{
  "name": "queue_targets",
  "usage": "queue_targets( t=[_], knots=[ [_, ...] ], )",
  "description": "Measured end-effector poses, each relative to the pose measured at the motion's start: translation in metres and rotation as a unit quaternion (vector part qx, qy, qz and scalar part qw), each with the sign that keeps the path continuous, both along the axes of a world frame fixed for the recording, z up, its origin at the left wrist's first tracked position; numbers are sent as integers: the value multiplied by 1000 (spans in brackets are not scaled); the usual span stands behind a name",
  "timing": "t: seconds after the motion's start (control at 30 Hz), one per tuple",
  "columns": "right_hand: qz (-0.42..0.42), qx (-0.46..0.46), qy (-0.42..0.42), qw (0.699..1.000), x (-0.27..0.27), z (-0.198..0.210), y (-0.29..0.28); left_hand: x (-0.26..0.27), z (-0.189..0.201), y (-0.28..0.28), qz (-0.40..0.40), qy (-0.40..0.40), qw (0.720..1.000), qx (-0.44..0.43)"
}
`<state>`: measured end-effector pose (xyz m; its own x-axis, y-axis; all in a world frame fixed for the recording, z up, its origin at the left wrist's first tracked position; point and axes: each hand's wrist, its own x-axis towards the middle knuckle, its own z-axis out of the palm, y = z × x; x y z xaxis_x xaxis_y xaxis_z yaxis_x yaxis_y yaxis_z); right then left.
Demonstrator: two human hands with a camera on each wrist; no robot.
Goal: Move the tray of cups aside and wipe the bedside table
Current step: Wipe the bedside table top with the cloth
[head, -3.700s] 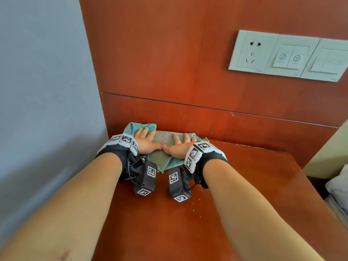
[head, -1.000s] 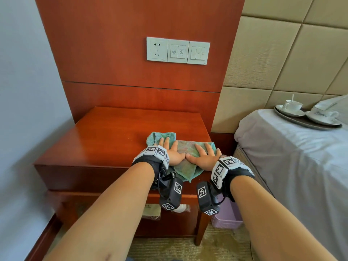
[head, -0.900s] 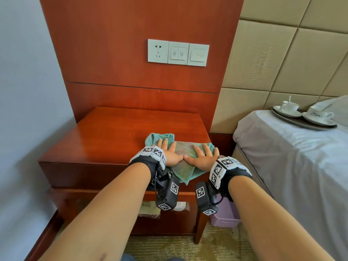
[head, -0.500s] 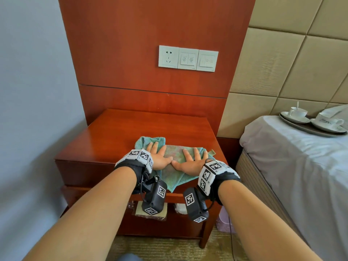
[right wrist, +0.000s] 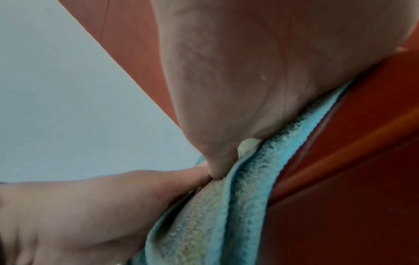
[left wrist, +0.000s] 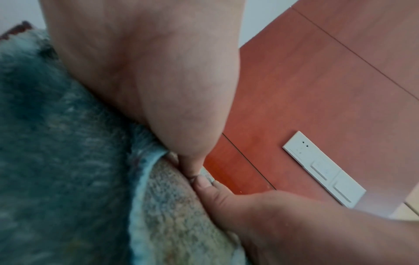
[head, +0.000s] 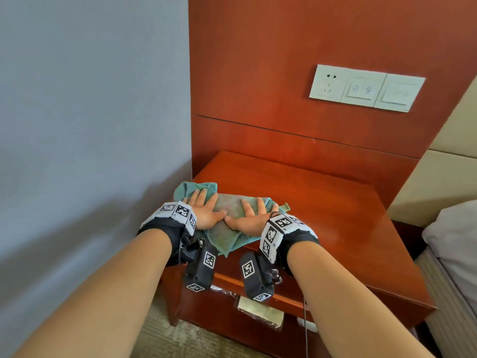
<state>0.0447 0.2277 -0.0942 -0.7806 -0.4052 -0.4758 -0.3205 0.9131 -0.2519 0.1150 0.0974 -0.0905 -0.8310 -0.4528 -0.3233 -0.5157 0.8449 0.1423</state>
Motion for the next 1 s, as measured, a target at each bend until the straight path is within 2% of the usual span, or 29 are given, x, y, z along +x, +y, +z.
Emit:
queue_targets(
  t=[0.27, 0.43, 0.57, 0.67, 0.8, 0.93, 1.0],
  knots=[
    [48, 47, -3, 998, -23, 14, -48, -18, 2, -44, 40, -1, 999, 12],
    [69, 74, 28, 994, -51, 22, -65, -50, 2, -55, 73, 6, 997, 18],
    [75, 77, 19, 994, -81, 26, -78, -82, 0, -70, 82, -1, 996, 35],
    [64, 62, -3, 996, -109, 24, -87, -108, 3, -76, 87, -2, 995, 49],
    [47, 47, 7, 998, -152, 19, -99, -150, 3, -87, 84, 0, 995, 48],
    [1, -22, -65, 998, -187, 13, -110, -190, 3, -95, 81, -9, 996, 39],
    [-5, -25, -57, 998, -200, 14, -111, -208, 4, -99, 74, -12, 997, 33]
  ],
)
